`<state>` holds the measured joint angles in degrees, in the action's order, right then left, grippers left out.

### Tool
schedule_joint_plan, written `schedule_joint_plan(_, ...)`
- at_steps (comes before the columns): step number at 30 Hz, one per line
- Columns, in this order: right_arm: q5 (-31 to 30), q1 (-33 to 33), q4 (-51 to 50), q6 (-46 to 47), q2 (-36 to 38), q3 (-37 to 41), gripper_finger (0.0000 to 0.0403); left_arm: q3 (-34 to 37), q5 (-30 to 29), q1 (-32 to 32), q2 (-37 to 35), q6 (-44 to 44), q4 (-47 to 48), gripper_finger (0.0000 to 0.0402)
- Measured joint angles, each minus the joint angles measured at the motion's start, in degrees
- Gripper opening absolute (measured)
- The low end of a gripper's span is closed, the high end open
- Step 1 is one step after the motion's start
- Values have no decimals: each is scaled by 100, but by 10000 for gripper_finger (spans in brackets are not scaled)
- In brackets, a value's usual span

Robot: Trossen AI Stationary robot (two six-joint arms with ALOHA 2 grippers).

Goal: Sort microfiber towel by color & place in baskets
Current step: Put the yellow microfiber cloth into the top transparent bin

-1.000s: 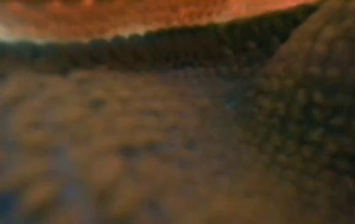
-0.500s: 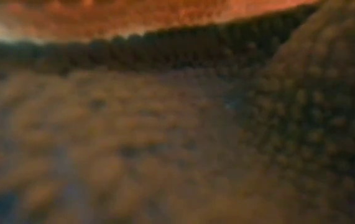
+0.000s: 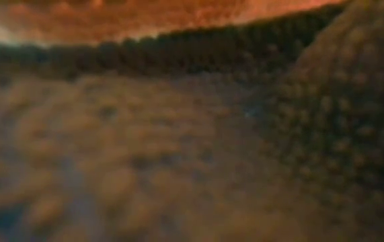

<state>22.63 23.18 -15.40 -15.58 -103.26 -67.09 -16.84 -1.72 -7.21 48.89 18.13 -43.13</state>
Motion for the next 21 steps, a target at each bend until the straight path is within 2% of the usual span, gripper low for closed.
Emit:
schedule_joint_plan(4,2,0,16,-139,0,0,32,-422,102,-97,604,-388,10,251)
schedule_joint_plan(6,0,0,15,-216,9,0,11,-586,177,-134,871,-517,12,251)
schedule_joint_plan(10,-127,1,-273,-223,112,-77,7,-814,227,-156,1340,-542,19,251)
schedule_joint_plan(21,-1410,17,-2318,-619,500,-1161,1,-1040,313,-156,2096,-537,18,251)
